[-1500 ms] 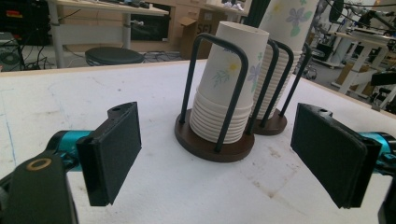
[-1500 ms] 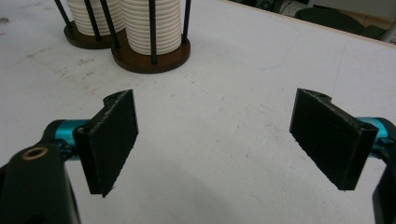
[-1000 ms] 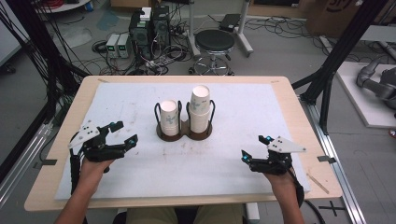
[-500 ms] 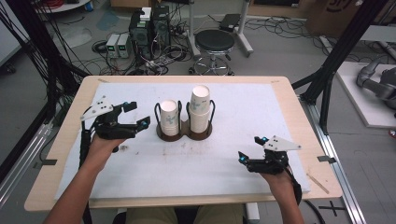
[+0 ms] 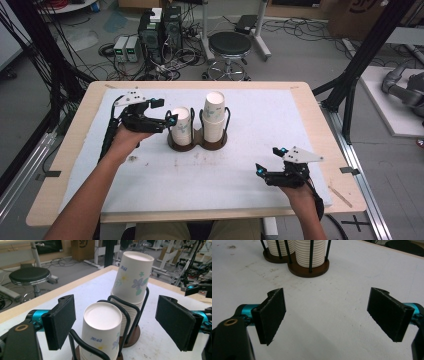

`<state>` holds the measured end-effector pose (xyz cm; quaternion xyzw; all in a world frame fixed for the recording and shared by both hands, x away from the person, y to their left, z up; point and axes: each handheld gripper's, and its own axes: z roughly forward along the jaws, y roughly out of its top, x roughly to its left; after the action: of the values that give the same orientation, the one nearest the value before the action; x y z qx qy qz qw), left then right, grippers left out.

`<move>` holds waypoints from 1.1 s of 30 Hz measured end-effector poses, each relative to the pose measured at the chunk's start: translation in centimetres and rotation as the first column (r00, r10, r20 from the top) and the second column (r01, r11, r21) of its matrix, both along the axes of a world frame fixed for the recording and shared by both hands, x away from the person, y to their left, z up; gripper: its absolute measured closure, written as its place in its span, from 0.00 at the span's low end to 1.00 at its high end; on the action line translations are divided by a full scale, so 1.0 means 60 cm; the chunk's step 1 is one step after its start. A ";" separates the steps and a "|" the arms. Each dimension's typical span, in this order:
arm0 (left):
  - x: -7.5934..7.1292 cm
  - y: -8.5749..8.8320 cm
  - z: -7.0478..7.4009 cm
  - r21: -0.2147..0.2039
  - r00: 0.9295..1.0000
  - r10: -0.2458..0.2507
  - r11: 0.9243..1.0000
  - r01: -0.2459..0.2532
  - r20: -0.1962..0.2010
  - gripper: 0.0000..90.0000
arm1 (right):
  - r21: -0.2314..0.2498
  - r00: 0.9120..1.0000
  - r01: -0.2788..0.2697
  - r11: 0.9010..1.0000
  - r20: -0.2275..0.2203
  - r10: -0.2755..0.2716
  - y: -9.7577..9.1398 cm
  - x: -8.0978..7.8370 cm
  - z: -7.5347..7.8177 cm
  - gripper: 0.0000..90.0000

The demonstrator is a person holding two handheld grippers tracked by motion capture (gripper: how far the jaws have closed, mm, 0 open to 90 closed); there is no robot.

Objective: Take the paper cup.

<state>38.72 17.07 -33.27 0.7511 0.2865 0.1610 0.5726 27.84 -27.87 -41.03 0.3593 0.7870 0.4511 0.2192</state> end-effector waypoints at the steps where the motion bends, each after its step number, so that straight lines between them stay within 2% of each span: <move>1: 0.009 -0.007 -0.001 0.020 1.000 0.002 1.000 -0.002 -0.012 0.18 | 0.002 1.000 0.000 1.000 -0.003 0.000 0.000 -0.002 0.000 0.18; 5: 0.023 -0.017 -0.003 0.047 0.999 0.010 0.999 -0.009 -0.031 0.18 | 0.001 1.000 -0.003 1.000 0.001 0.003 -0.001 -0.003 -0.001 0.18; 8: 0.037 -0.032 -0.011 0.111 0.999 0.015 0.994 -0.009 -0.052 0.20 | -0.001 1.000 -0.006 1.000 -0.001 0.006 -0.001 -0.004 -0.001 0.17; 9: 0.037 -0.032 -0.011 0.111 0.999 0.015 0.994 -0.009 -0.052 0.20 | -0.004 1.000 -0.006 1.000 -0.001 0.006 -0.001 -0.004 -0.002 0.18; 11: 0.044 -0.043 -0.018 0.149 0.998 0.016 0.989 -0.006 -0.067 0.20 | 0.000 1.000 -0.005 1.000 -0.004 0.005 0.000 -0.004 -0.002 0.18; 12: 0.044 -0.043 -0.018 0.149 0.998 0.016 0.989 -0.006 -0.067 0.20 | 0.001 1.000 -0.006 1.000 -0.007 0.006 0.001 -0.004 -0.002 0.18; 13: 0.047 -0.050 -0.021 0.171 0.997 0.015 0.985 -0.003 -0.071 0.21 | 0.000 1.000 -0.008 1.000 -0.003 0.008 0.001 -0.004 -0.002 0.18; 19: 0.051 -0.059 -0.028 0.201 0.996 0.026 0.980 -0.009 -0.083 0.25 | -0.004 1.000 -0.010 1.000 -0.003 0.010 0.001 -0.005 -0.002 0.18; 26: 0.053 -0.058 -0.031 0.220 0.995 0.021 0.976 0.000 -0.095 0.39 | -0.004 1.000 -0.006 1.000 -0.006 0.006 0.000 -0.005 -0.002 0.18; 31: 0.053 -0.056 -0.029 0.217 0.995 0.033 0.976 -0.011 -0.098 0.40 | -0.005 1.000 -0.006 1.000 -0.004 0.006 -0.001 -0.006 -0.002 0.18; 33: 0.052 -0.051 -0.024 0.192 0.995 0.034 0.981 -0.015 -0.093 0.40 | -0.007 1.000 -0.006 1.000 -0.005 0.006 0.000 -0.005 -0.002 0.18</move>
<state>41.81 14.04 -34.69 0.8058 0.3059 0.1588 0.4815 27.52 -27.87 -41.15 0.3573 0.7903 0.4480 0.2169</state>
